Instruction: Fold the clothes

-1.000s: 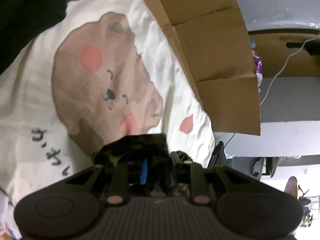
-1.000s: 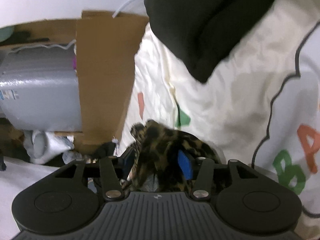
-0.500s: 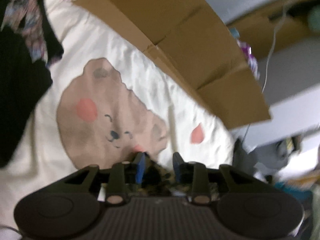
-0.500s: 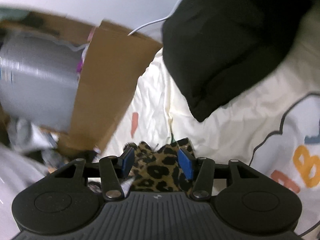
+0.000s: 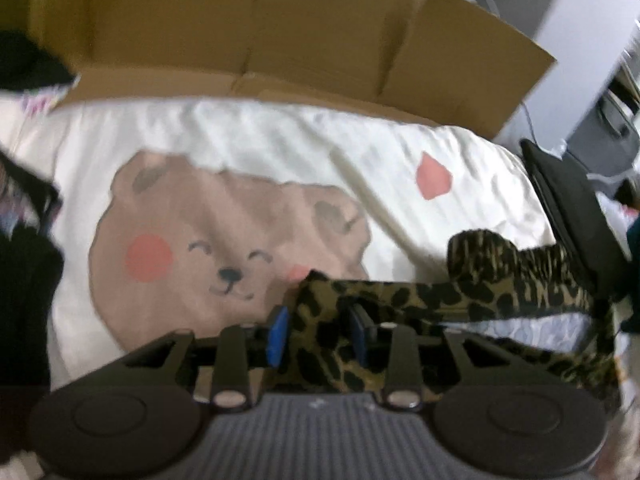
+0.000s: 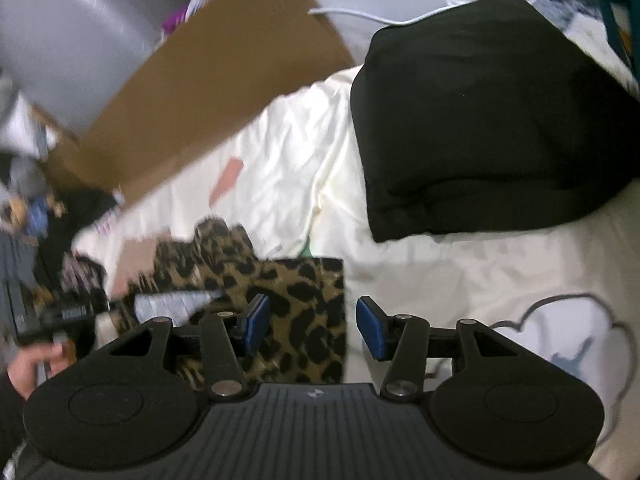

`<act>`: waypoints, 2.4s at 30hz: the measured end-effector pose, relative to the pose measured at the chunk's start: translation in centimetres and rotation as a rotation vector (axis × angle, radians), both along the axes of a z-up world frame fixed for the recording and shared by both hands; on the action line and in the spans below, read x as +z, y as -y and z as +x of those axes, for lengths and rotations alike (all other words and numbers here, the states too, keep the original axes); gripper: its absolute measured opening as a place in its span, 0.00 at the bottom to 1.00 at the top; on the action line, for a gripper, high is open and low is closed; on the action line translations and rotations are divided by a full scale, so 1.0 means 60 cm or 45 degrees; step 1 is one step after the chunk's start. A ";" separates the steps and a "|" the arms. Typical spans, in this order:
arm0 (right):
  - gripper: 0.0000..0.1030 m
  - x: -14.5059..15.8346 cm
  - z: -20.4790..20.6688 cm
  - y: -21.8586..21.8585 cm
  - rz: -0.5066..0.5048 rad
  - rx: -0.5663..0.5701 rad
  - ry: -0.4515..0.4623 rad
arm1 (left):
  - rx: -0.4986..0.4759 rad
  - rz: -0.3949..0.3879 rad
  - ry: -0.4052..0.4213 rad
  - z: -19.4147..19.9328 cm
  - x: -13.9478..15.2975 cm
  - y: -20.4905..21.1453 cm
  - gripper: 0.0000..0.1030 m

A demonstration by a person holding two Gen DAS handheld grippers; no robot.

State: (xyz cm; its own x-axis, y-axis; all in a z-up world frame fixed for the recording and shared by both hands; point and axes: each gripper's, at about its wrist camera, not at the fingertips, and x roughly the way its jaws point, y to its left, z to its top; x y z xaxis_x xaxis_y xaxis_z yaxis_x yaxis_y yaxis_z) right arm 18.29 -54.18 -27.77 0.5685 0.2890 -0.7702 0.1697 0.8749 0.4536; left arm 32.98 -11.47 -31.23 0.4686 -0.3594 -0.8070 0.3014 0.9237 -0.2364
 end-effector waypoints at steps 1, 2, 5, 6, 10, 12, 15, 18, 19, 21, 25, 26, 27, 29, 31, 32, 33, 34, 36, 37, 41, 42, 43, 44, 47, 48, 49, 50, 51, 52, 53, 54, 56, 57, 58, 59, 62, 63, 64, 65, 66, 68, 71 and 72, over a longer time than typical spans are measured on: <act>0.53 0.006 0.000 0.000 -0.033 0.024 -0.018 | -0.010 -0.004 0.018 -0.003 -0.002 0.004 0.35; 0.53 0.013 0.001 0.000 -0.064 0.047 -0.036 | -0.001 -0.014 0.016 -0.003 -0.006 0.003 0.35; 0.53 0.031 0.007 -0.001 -0.145 0.111 -0.074 | 0.032 -0.050 0.000 0.001 -0.017 0.002 0.35; 0.53 0.036 0.013 -0.002 -0.173 0.136 -0.084 | 0.047 -0.066 -0.011 0.004 -0.021 0.001 0.35; 0.53 0.046 0.039 -0.007 -0.235 0.183 -0.072 | 0.093 -0.091 -0.027 0.014 -0.025 0.000 0.32; 0.53 0.041 0.048 -0.015 -0.215 0.206 -0.071 | 0.085 -0.077 -0.023 0.014 -0.025 0.001 0.28; 0.54 0.026 0.057 -0.044 -0.249 0.271 -0.095 | 0.035 -0.064 0.002 0.010 -0.022 -0.001 0.18; 0.53 0.016 0.061 -0.065 -0.282 0.300 -0.083 | 0.012 -0.049 0.046 0.005 -0.023 -0.008 0.07; 0.53 0.014 0.063 -0.069 -0.279 0.298 -0.081 | 0.022 -0.060 0.051 0.003 -0.024 -0.012 0.05; 0.44 0.008 0.067 -0.076 -0.276 0.299 -0.081 | 0.052 -0.071 0.069 -0.003 -0.023 -0.020 0.04; 0.07 0.005 0.073 -0.074 -0.247 0.272 -0.060 | 0.076 -0.102 0.103 0.000 -0.014 -0.023 0.03; 0.02 0.005 0.073 -0.071 -0.247 0.260 -0.053 | 0.087 -0.114 0.113 0.002 -0.009 -0.024 0.03; 0.02 0.006 0.073 -0.070 -0.250 0.249 -0.046 | 0.098 -0.125 0.123 0.003 -0.005 -0.026 0.03; 0.01 0.008 0.073 -0.065 -0.252 0.219 -0.034 | 0.113 -0.145 0.124 0.006 -0.002 -0.033 0.03; 0.00 0.009 0.073 -0.063 -0.273 0.193 -0.039 | 0.132 -0.170 0.109 0.009 -0.003 -0.043 0.03; 0.00 0.008 0.073 -0.062 -0.284 0.178 -0.051 | 0.141 -0.188 0.086 0.012 -0.007 -0.047 0.03; 0.00 0.005 0.073 -0.059 -0.292 0.154 -0.071 | 0.152 -0.205 0.058 0.016 -0.013 -0.052 0.03; 0.00 0.001 0.073 -0.057 -0.305 0.125 -0.096 | 0.166 -0.213 0.032 0.020 -0.018 -0.055 0.04; 0.00 -0.009 0.073 -0.048 -0.347 0.055 -0.154 | 0.176 -0.232 -0.002 0.025 -0.025 -0.062 0.05; 0.00 -0.013 0.073 -0.043 -0.342 0.033 -0.168 | 0.178 -0.244 -0.012 0.026 -0.027 -0.065 0.06; 0.02 0.003 0.070 -0.041 -0.292 -0.005 -0.132 | 0.211 -0.264 0.046 0.024 -0.009 -0.083 0.17; 0.05 0.009 0.073 -0.046 -0.287 0.010 -0.108 | 0.213 -0.276 0.063 0.024 -0.004 -0.086 0.19; 0.13 0.014 0.077 -0.051 -0.286 0.028 -0.086 | 0.207 -0.289 0.071 0.024 0.000 -0.088 0.19; 0.29 0.020 0.080 -0.057 -0.286 0.046 -0.064 | 0.195 -0.299 0.072 0.024 0.001 -0.089 0.19; 0.40 0.022 0.090 -0.075 -0.297 0.091 -0.044 | 0.139 -0.269 0.075 0.022 0.000 -0.080 0.19; 0.40 0.017 0.092 -0.081 -0.304 0.103 -0.058 | 0.102 -0.220 0.088 0.019 0.001 -0.073 0.19; 0.40 0.012 0.096 -0.086 -0.313 0.115 -0.074 | 0.070 -0.184 0.102 0.015 0.002 -0.069 0.19; 0.40 0.007 0.097 -0.090 -0.322 0.124 -0.086 | 0.042 -0.167 0.111 0.012 0.003 -0.067 0.19; 0.40 0.002 0.098 -0.094 -0.330 0.131 -0.091 | 0.024 -0.162 0.112 0.010 0.004 -0.066 0.19; 0.40 -0.002 0.099 -0.098 -0.339 0.145 -0.094 | 0.008 -0.149 0.114 0.009 0.004 -0.065 0.19; 0.40 -0.005 0.098 -0.102 -0.352 0.161 -0.094 | -0.006 -0.126 0.122 0.007 0.004 -0.062 0.19; 0.40 -0.008 0.097 -0.105 -0.367 0.176 -0.090 | -0.020 -0.104 0.129 0.006 0.004 -0.059 0.19; 0.40 -0.011 0.097 -0.108 -0.383 0.197 -0.085 | -0.052 -0.093 0.138 0.001 0.003 -0.052 0.19; 0.40 -0.013 0.097 -0.109 -0.382 0.201 -0.084 | -0.063 -0.091 0.140 -0.001 0.003 -0.049 0.19; 0.40 -0.014 0.097 -0.109 -0.381 0.206 -0.083 | -0.066 -0.085 0.142 -0.001 0.001 -0.046 0.19; 0.40 -0.015 0.098 -0.110 -0.383 0.212 -0.085 | -0.069 -0.079 0.144 -0.002 0.000 -0.044 0.19; 0.40 -0.018 0.101 -0.112 -0.384 0.225 -0.080 | -0.060 -0.066 0.132 0.001 -0.009 -0.043 0.17; 0.35 -0.018 0.102 -0.113 -0.382 0.229 -0.077 | -0.058 -0.079 0.125 0.002 -0.011 -0.044 0.08; 0.18 -0.018 0.103 -0.115 -0.377 0.234 -0.071 | -0.062 -0.083 0.137 0.001 -0.009 -0.044 0.06; 0.03 -0.018 0.104 -0.117 -0.369 0.246 -0.067 | -0.066 -0.088 0.148 0.000 -0.006 -0.043 0.03; 0.02 -0.017 0.106 -0.120 -0.365 0.257 -0.063 | -0.069 -0.092 0.160 -0.001 -0.004 -0.043 0.03; 0.01 -0.012 0.105 -0.126 -0.382 0.267 -0.049 | -0.064 -0.103 0.186 -0.002 0.004 -0.042 0.02; 0.01 -0.003 0.101 -0.125 -0.396 0.255 -0.032 | -0.014 -0.145 0.214 0.000 0.020 -0.047 0.02; 0.01 0.000 0.099 -0.121 -0.396 0.238 -0.025 | 0.018 -0.174 0.214 0.002 0.026 -0.052 0.02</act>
